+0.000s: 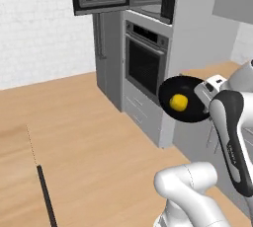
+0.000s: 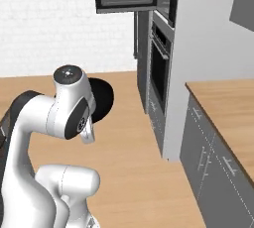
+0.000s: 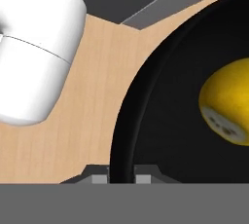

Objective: Pick the lemon from the sink and place it in the bowl. Then pick the bowl and place it in the microwave. Then close the microwave door and press the start button.

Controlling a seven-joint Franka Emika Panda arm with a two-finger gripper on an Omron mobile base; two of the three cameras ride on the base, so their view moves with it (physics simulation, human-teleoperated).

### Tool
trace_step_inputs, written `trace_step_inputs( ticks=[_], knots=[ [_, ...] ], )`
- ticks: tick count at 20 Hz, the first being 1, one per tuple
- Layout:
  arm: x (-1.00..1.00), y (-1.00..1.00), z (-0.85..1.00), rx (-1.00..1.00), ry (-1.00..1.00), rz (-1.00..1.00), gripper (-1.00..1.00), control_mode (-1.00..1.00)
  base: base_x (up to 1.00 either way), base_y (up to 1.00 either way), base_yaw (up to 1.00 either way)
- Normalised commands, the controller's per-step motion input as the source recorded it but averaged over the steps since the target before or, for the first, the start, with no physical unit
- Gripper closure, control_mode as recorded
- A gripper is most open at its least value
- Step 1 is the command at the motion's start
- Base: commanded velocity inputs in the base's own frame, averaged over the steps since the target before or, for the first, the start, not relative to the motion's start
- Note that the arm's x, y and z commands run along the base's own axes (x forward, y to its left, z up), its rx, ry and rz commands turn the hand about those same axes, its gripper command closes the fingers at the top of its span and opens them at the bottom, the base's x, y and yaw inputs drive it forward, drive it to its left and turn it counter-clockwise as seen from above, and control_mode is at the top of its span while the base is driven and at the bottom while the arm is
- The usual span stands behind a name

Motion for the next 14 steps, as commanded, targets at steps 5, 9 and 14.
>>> trace_step_inputs(
  ticks=[5, 9, 14],
  knots=[
    [0.0, 0.0, 0.0, 0.0, 0.0, 0.0, 1.0, 1.0, 1.0, 0.23, -0.09],
    [0.0, 0.0, 0.0, 0.0, 0.0, 0.0, 1.0, 1.0, 1.0, 0.3, -0.2],
    [0.0, 0.0, 0.0, 0.0, 0.0, 0.0, 1.0, 1.0, 1.0, 0.55, -0.41]
  ],
)
